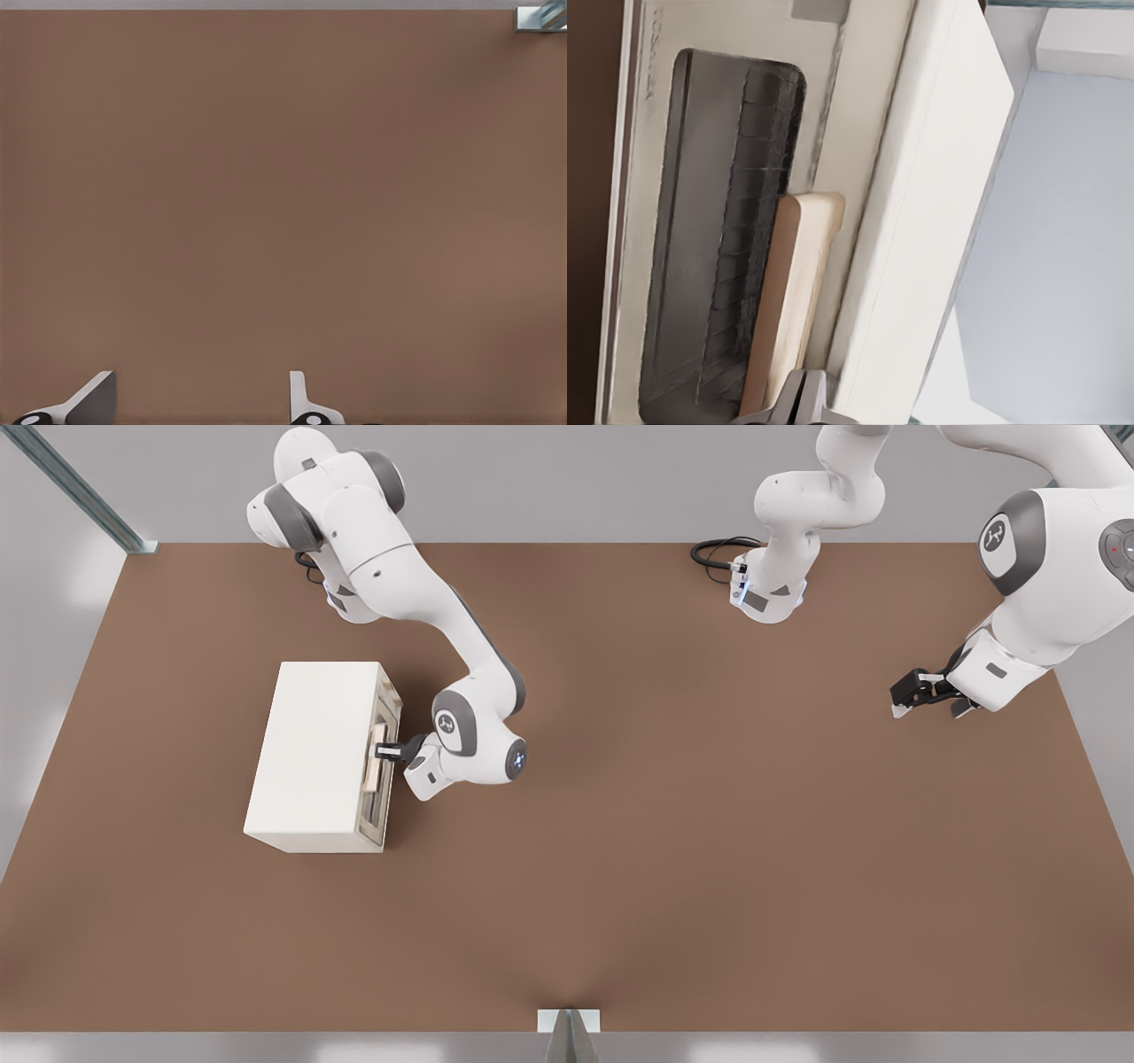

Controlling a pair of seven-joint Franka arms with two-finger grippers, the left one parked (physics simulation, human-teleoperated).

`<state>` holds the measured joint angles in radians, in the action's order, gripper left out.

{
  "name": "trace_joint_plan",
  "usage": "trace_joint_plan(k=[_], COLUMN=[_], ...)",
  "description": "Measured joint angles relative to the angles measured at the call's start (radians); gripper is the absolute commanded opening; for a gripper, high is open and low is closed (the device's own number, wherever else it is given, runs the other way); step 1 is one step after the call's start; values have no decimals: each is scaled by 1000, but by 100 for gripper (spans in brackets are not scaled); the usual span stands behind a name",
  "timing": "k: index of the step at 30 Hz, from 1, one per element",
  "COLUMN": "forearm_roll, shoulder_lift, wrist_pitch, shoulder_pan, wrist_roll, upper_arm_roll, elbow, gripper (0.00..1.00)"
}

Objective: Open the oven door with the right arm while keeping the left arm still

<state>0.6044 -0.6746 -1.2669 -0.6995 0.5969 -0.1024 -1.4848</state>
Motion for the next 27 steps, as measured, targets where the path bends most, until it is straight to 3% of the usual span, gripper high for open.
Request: trace_joint_plan(k=[13, 16, 19, 20, 21, 22, 24, 27], forearm_roll=[-8, -86, -252, -317, -396, -471, -567, -625], shoulder_lift=[-2, 0, 66, 136, 222, 301, 391, 406], wrist_pitch=[-26, -51, -63, -66, -67, -67, -67, -59], shoulder_pan=[-28, -37, 4, 62, 153, 248, 373, 432], wrist_roll=[76, 92, 105, 97, 77, 48, -23, -125], upper_arm_roll=[5, 19, 22, 23, 23, 22, 2, -23], elbow=[0, 73, 139, 145, 148, 150, 157, 231], gripper=[0, 0, 0, 17, 63, 100, 100, 100])
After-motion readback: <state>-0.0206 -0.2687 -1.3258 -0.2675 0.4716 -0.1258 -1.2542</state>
